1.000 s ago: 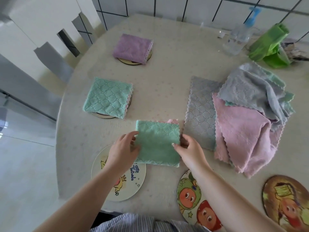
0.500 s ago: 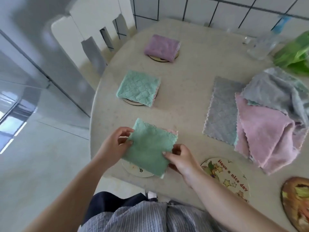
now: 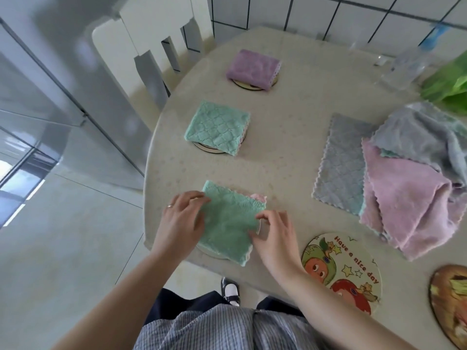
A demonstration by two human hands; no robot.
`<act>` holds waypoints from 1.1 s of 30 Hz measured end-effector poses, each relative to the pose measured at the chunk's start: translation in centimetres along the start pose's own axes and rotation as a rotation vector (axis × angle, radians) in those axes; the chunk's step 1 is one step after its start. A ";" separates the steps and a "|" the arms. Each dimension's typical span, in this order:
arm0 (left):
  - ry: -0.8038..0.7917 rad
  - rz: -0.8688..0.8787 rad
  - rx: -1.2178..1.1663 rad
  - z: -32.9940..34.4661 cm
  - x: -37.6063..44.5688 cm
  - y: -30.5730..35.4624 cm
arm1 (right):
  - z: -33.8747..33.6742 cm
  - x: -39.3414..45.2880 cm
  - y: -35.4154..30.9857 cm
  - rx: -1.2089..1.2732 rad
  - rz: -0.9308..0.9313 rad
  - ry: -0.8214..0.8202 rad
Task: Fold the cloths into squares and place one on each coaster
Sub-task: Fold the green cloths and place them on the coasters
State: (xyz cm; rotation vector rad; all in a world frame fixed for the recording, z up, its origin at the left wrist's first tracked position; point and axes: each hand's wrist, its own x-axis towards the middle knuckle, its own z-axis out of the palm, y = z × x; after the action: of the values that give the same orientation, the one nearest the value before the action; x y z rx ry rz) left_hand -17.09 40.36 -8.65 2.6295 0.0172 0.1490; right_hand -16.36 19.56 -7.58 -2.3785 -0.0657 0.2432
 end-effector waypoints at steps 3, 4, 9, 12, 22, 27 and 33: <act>-0.212 0.180 0.148 0.7 -0.6 0.5 | 0.1 -0.2 -0.1 -0.287 -0.255 -0.188; -0.303 0.168 0.185 1.0 -0.8 0.7 | 0.4 -0.2 0.2 -0.368 -0.257 -0.278; -0.470 0.079 0.242 1.8 -1.3 0.5 | 0.8 0.1 1.5 -0.538 -0.187 -0.457; -0.412 0.064 0.187 1.4 -0.6 1.0 | 0.1 0.5 1.1 -0.490 -0.209 -0.430; -0.288 0.100 -0.255 3.1 4.0 11.1 | -9.0 0.8 5.9 0.051 -0.123 0.104; -0.376 0.218 -0.221 7.1 5.5 18.8 | -15.5 -0.8 11.9 0.039 -0.013 0.140; -0.422 0.234 -0.230 11.7 4.9 28.1 | -22.0 -3.1 19.9 -0.031 0.027 0.126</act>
State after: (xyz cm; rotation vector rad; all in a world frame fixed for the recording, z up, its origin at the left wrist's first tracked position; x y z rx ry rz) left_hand -11.39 10.39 -4.62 2.3757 -0.4257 -0.3088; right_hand -15.54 -10.13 -4.93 -2.4212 0.0220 0.1047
